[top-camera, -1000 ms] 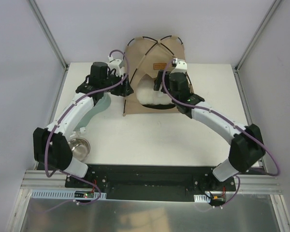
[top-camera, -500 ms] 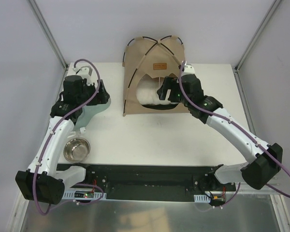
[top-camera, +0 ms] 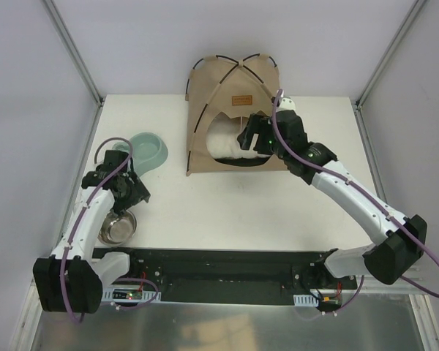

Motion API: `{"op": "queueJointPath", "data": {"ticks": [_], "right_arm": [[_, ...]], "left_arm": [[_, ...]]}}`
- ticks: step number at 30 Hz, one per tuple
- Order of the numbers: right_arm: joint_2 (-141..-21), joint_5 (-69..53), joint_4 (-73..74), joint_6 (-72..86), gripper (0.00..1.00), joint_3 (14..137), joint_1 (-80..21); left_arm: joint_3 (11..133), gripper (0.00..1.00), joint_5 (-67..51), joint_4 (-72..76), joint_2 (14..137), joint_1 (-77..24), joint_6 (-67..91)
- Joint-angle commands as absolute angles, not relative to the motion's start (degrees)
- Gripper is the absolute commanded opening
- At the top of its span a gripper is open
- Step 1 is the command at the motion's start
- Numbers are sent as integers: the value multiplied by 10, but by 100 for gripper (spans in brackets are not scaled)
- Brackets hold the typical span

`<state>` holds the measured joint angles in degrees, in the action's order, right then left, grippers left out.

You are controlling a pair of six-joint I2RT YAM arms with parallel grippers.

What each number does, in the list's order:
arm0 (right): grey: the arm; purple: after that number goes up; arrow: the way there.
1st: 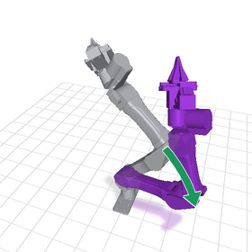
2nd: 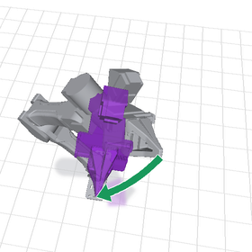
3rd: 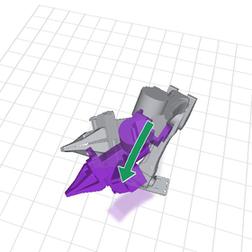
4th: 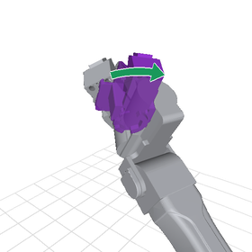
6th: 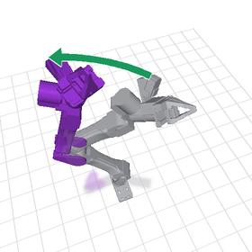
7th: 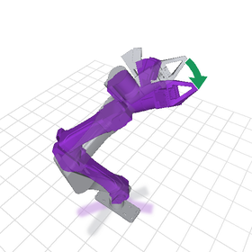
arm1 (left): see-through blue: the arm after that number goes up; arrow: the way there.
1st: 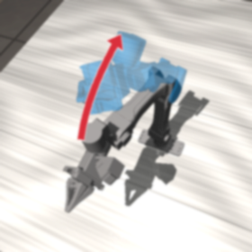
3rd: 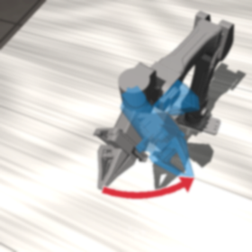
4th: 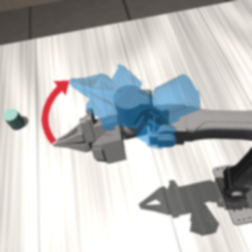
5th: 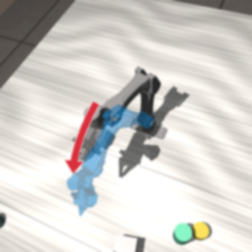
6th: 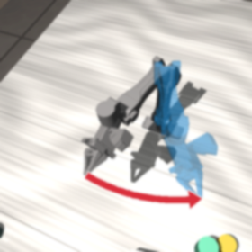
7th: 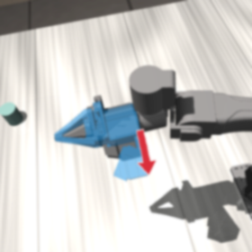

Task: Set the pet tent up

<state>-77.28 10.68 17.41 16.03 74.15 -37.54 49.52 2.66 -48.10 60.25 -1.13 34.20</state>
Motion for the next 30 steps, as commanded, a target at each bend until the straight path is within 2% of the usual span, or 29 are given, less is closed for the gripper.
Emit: {"op": "queueJointPath", "data": {"ticks": [1, 11, 14, 17, 19, 20, 25, 30], "right_arm": [[-776, 105, 173, 176, 84, 758, -374], [-759, 114, 178, 177, 84, 750, -360], [-752, 120, 182, 176, 84, 746, -352], [-748, 127, 183, 178, 84, 744, -346], [-747, 130, 183, 180, 84, 744, -343], [-749, 134, 183, 180, 84, 744, -341], [-751, 142, 183, 185, 84, 750, -333], [-757, 139, 184, 186, 84, 759, -323]], "left_arm": [[458, 74, 106, -493, 608, -11, 434], [413, 61, 142, -409, 710, -4, 466], [400, 50, 166, -405, 719, -4, 475], [396, 35, 169, -404, 711, -4, 477], [394, 16, 168, -405, 698, -4, 480], [395, 0, 166, -407, 690, -4, 481], [394, 0, 175, -426, 593, -4, 508], [459, 0, 199, -478, 541, -4, 484]]}}
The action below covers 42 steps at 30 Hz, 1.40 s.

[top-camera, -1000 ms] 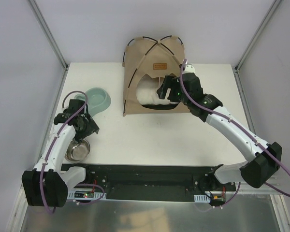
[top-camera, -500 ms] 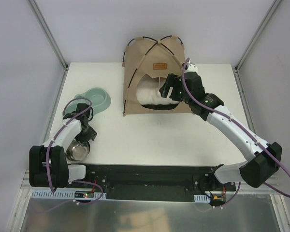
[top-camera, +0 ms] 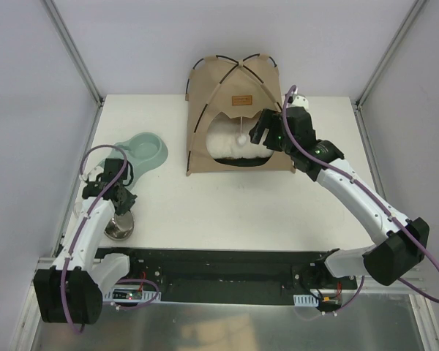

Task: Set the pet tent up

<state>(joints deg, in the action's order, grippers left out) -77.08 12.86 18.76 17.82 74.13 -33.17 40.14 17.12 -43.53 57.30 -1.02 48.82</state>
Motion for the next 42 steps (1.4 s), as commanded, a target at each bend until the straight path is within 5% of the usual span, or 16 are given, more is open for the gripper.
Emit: {"op": "queueJointPath", "data": {"ticks": [1, 15, 33, 42], "right_arm": [[-758, 139, 184, 186, 84, 761, -322], [-770, 135, 185, 187, 83, 772, -314], [-751, 134, 185, 187, 83, 746, -295], [-758, 108, 185, 192, 83, 751, -293]], "left_arm": [[478, 0, 199, -481, 537, -4, 467], [743, 0, 185, -445, 766, 10, 268], [824, 0, 70, -395, 994, 94, 228], [824, 35, 69, -396, 1005, 95, 235]]}}
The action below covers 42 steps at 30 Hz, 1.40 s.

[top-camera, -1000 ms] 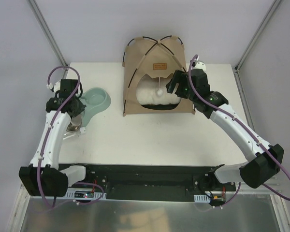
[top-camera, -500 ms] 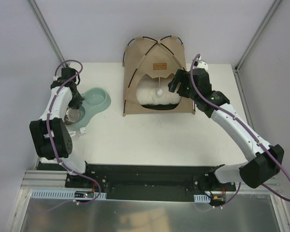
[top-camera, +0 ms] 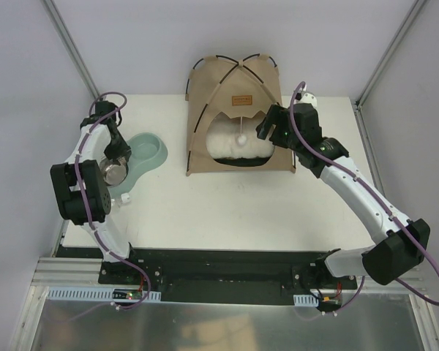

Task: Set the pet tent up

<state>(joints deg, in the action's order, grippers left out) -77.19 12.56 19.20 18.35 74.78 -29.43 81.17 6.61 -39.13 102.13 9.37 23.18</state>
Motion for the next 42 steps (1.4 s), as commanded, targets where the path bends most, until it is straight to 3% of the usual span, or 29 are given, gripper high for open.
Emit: {"op": "queueJointPath", "data": {"ticks": [1, 13, 21, 25, 27, 32, 42], "right_arm": [[-760, 102, 185, 193, 84, 754, -293], [-822, 5, 164, 238, 84, 795, -319], [-877, -62, 73, 385, 85, 768, -390], [-951, -62, 19, 493, 88, 768, -458], [-993, -34, 4, 527, 99, 781, -496], [-1118, -15, -70, 566, 99, 858, -585], [-1323, -75, -177, 649, 91, 1018, -614]], "left_arm": [[824, 36, 69, -396, 999, 95, 234], [809, 51, 53, -430, 903, 94, 236], [786, 63, 22, -454, 785, 94, 229], [785, 73, 24, -491, 711, 93, 236], [769, 76, 23, -495, 670, 94, 236], [740, 85, 38, -524, 573, 93, 225], [709, 86, 88, -575, 506, 93, 251]]}}
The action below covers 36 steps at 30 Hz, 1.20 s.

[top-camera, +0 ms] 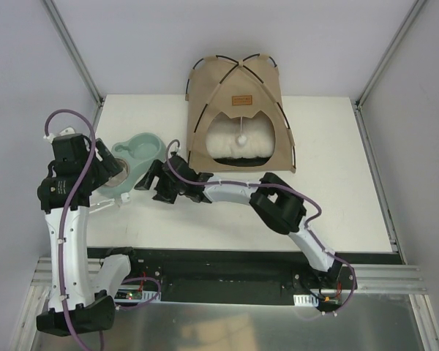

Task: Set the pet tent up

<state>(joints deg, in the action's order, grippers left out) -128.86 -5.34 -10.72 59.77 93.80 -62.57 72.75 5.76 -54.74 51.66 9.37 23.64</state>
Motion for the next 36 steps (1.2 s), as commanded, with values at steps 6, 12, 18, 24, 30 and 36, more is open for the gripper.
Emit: {"op": "queueJointPath", "data": {"ticks": [6, 12, 18, 24, 30, 36], "right_arm": [[-1394, -81, -214, 725, 89, 1070, -620], [-1429, -82, -198, 761, 88, 1095, -637], [-1462, -94, -202, 773, 87, 1126, -648], [-1489, -103, -207, 784, 83, 1152, -643], [-1517, -110, -213, 784, 74, 1185, -642], [-1540, -123, -224, 787, 61, 1213, -642]], "left_arm": [[722, 85, 94, -576, 503, 93, 261], [720, 85, 127, -573, 490, 94, 252], [708, 84, 117, -570, 486, 94, 254], [703, 83, 102, -569, 480, 93, 248], [697, 82, 94, -569, 479, 93, 250], [694, 82, 100, -571, 478, 93, 248]]}}
